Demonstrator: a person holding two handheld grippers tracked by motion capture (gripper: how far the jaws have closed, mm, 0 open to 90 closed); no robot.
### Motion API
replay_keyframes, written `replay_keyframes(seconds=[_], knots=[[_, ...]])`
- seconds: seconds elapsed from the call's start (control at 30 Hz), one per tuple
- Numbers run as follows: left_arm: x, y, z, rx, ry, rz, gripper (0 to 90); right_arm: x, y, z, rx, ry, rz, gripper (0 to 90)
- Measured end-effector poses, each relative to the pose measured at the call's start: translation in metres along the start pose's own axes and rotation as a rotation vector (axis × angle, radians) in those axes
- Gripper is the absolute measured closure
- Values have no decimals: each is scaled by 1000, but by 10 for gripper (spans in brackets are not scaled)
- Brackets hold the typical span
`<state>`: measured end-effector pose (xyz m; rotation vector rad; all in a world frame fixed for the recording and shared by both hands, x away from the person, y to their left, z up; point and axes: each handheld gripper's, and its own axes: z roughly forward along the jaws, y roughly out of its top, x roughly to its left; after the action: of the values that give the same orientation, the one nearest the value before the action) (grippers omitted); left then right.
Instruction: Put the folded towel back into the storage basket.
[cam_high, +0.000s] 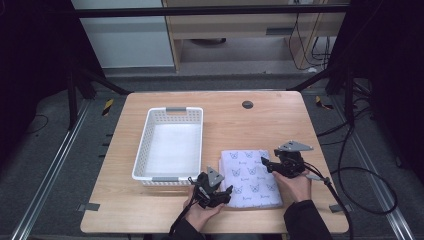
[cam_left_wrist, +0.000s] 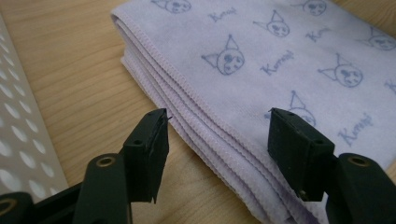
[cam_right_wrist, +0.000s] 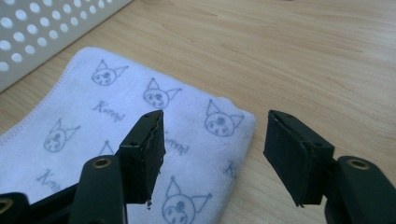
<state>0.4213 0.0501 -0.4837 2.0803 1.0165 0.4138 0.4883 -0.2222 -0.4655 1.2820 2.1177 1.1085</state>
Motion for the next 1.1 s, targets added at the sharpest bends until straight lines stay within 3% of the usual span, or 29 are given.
replay_keyframes(seconds=[0.1,0.13,0.3,0.73,0.8,0.9,1.1], knots=[[0,-2,3,7,-1,8,363,1,-2,3,13,-9,-5,386],[0,-2,4,15,0,3,353,-1,-5,6,16,17,25,389],[-2,-4,8,32,-4,-5,340,-4,-11,10,36,13,47,394],[-6,-5,13,55,17,-7,343,1,-18,22,88,9,24,413],[-6,-5,14,60,12,-17,352,1,-19,23,90,8,23,420],[0,-5,17,64,-34,-74,352,2,-19,24,102,15,38,438],[-2,-5,18,61,-36,-62,396,2,-21,26,104,25,46,473]])
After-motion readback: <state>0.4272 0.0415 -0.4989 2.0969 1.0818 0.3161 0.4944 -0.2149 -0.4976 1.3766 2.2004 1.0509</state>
